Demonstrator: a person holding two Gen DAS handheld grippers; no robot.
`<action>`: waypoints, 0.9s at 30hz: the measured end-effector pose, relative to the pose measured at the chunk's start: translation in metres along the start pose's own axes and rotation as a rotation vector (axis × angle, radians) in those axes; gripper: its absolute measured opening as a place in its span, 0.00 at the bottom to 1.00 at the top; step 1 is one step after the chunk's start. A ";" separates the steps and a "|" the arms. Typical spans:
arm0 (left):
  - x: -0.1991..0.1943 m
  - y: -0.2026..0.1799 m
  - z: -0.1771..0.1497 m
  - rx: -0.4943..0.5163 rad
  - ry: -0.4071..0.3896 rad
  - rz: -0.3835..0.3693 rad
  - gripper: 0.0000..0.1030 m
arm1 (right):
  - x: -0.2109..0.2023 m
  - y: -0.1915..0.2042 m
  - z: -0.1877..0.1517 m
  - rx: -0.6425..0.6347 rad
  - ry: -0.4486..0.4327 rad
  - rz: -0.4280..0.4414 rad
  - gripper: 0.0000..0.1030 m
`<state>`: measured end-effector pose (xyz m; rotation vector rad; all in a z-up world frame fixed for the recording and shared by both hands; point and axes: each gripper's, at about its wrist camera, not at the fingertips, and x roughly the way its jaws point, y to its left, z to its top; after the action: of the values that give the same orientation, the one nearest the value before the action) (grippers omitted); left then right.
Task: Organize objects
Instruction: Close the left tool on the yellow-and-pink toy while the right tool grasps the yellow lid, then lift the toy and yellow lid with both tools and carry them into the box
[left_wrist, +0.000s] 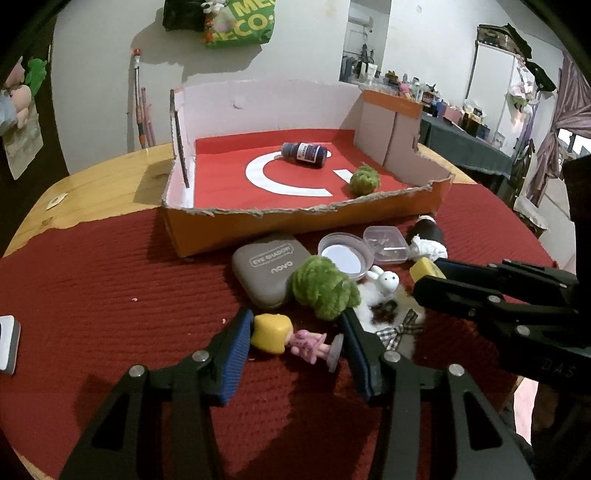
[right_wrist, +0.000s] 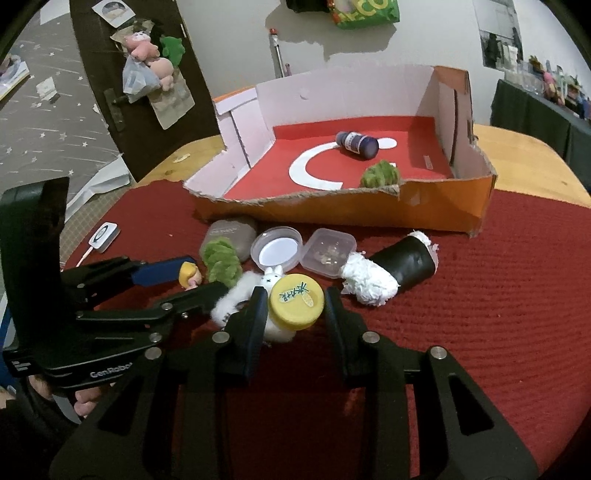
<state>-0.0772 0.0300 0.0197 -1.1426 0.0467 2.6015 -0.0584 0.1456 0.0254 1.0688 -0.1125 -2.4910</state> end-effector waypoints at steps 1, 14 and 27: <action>-0.002 0.001 0.000 -0.004 -0.002 -0.005 0.49 | -0.001 0.000 0.000 -0.001 -0.002 0.001 0.29; -0.014 0.002 0.007 -0.012 -0.040 -0.007 0.49 | -0.010 0.007 0.006 -0.019 -0.023 0.011 0.29; -0.022 0.005 0.026 -0.029 -0.089 -0.008 0.49 | -0.016 0.014 0.016 -0.046 -0.045 0.009 0.29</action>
<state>-0.0833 0.0233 0.0527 -1.0333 -0.0147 2.6501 -0.0549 0.1385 0.0508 0.9915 -0.0731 -2.4981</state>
